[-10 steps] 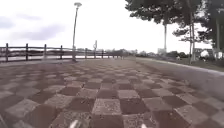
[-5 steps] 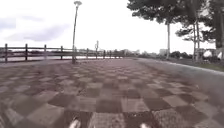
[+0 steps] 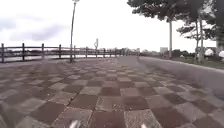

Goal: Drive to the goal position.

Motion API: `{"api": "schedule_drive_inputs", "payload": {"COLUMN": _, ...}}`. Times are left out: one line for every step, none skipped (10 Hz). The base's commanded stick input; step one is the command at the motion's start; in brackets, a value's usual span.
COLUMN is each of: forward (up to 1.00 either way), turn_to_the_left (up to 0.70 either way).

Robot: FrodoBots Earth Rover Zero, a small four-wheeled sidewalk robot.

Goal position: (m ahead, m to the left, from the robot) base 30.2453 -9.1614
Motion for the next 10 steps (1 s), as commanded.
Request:
{"api": "schedule_drive_inputs", "payload": {"forward": 0.70, "turn_to_the_left": 0.02}}
{"api": "schedule_drive_inputs", "payload": {"forward": 0.70, "turn_to_the_left": 0.02}}
{"api": "schedule_drive_inputs", "payload": {"forward": 0.70, "turn_to_the_left": 0.02}}
{"api": "schedule_drive_inputs", "payload": {"forward": 0.70, "turn_to_the_left": 0.02}}
{"api": "schedule_drive_inputs", "payload": {"forward": 0.70, "turn_to_the_left": 0.02}}
{"api": "schedule_drive_inputs", "payload": {"forward": 0.70, "turn_to_the_left": 0.02}}
{"api": "schedule_drive_inputs", "payload": {"forward": 0.70, "turn_to_the_left": 0.02}}
{"api": "schedule_drive_inputs", "payload": {"forward": 0.70, "turn_to_the_left": 0.02}}
{"api": "schedule_drive_inputs", "payload": {"forward": 0.70, "turn_to_the_left": 0.02}}
{"api": "schedule_drive_inputs", "payload": {"forward": 0.70, "turn_to_the_left": 0.02}}
